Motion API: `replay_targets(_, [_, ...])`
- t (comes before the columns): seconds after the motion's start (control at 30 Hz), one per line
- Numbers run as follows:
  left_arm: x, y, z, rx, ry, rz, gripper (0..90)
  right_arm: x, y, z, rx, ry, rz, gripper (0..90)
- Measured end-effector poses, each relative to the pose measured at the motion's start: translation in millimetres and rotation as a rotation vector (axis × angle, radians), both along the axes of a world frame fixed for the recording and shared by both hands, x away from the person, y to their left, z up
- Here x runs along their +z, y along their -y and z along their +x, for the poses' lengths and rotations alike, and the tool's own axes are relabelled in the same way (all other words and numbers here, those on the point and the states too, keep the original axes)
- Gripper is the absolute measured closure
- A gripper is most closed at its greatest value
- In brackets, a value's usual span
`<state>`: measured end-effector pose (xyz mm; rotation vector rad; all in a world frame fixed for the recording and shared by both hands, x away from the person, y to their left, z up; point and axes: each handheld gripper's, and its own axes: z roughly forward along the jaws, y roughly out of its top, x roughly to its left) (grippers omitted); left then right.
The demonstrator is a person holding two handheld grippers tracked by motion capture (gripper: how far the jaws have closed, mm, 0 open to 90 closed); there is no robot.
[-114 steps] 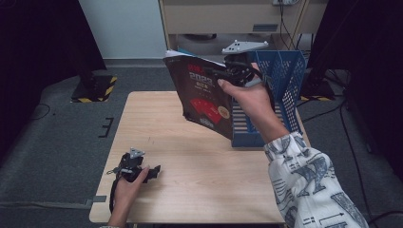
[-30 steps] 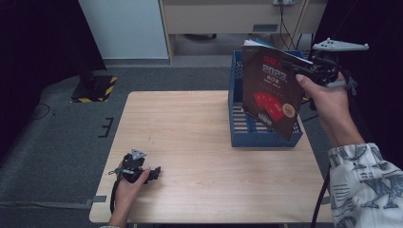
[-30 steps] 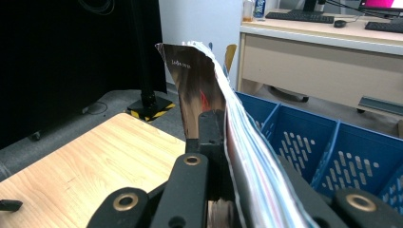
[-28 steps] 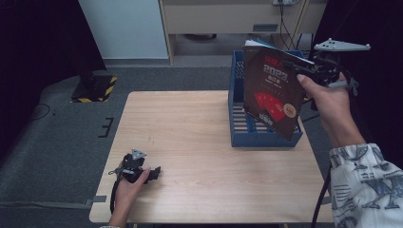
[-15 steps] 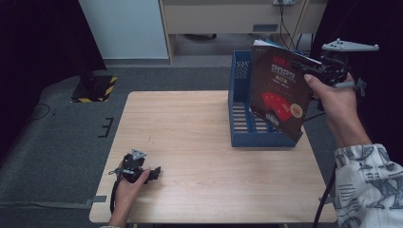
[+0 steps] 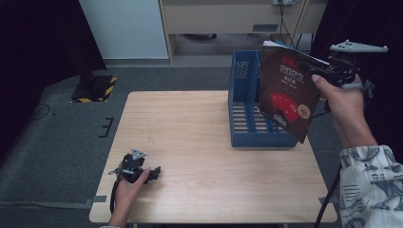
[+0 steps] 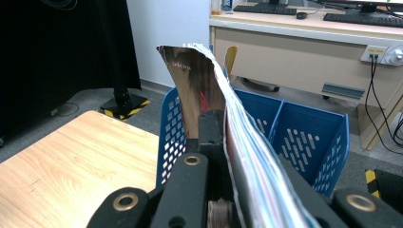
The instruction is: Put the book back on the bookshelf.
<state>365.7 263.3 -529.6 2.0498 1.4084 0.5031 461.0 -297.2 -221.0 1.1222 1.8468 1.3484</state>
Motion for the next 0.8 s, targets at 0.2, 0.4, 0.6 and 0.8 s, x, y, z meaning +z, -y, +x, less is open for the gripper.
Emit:
replay_targets(0.2, [-0.1, 0.1, 0.0, 0.0, 0.001, 0.001, 4.6, -0.8, 4.9, -0.6, -0.01, -0.002, -0.003, 87.1])
replay_targets(0.4, [-0.1, 0.3, 0.0, 0.0, 0.0, 0.002, 4.6, 0.5, 10.2, -1.7, -0.037, 0.0, -0.008, 87.1])
replay_targets(0.6, [-0.4, 0.3, -0.1, -0.001, 0.003, 0.002, 4.5, 0.0, 14.3, -1.1, -0.062, -0.008, -0.013, 87.1])
replay_targets(0.8, [-0.4, 0.3, -0.1, -0.001, 0.003, 0.002, 4.5, 1.5, 21.9, -2.8, -0.09, -0.01, -0.007, 87.1])
